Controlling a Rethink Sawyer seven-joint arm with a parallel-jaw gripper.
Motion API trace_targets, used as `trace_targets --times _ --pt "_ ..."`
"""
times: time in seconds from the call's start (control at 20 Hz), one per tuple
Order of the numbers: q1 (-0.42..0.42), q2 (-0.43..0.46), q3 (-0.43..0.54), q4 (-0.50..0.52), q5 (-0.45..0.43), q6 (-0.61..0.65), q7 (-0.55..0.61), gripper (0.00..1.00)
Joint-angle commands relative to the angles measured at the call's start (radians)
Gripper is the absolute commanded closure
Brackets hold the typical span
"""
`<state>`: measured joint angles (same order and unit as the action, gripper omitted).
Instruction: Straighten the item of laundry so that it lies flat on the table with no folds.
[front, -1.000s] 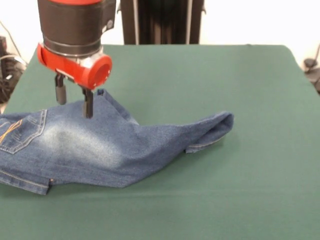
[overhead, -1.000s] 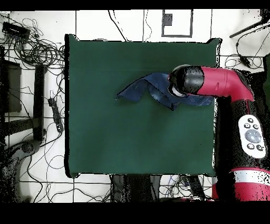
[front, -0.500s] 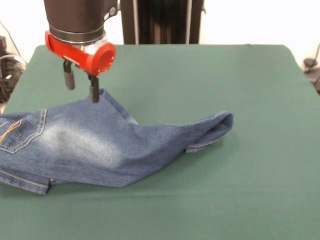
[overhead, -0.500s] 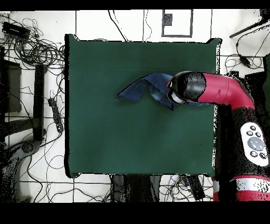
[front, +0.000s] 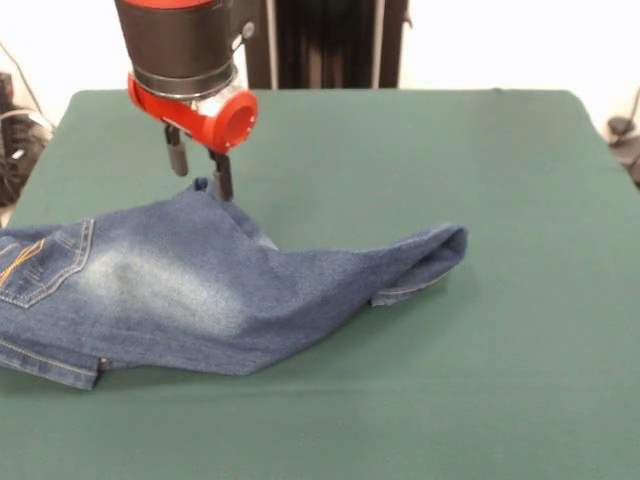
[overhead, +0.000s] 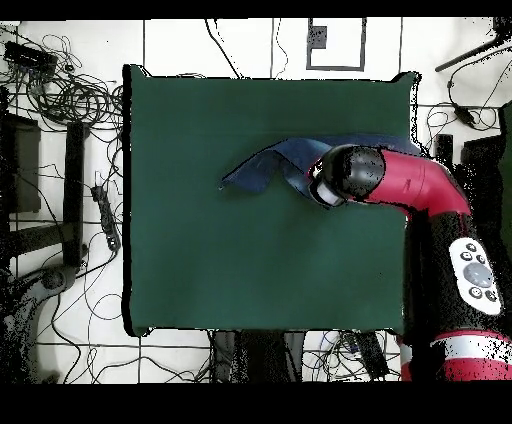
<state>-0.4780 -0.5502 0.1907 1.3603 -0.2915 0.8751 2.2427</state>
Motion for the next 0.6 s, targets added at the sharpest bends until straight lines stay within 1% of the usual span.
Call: trace_targets --times 0.05,0.15,0.25,0.4,0.6 --pt "0.047 0.122 0.038 0.159 0.078 0.009 0.103 0.00" --pt "0.054 0.131 0.031 0.162 0.074 -0.008 0.098 0.00" --pt "0.068 0.147 0.015 0.154 0.069 -0.029 0.118 0.00" --pt "0.061 0.169 0.019 0.148 0.065 -0.059 0.101 0.00" --pt "0.063 0.187 0.009 0.138 0.069 -0.076 0.123 0.00"
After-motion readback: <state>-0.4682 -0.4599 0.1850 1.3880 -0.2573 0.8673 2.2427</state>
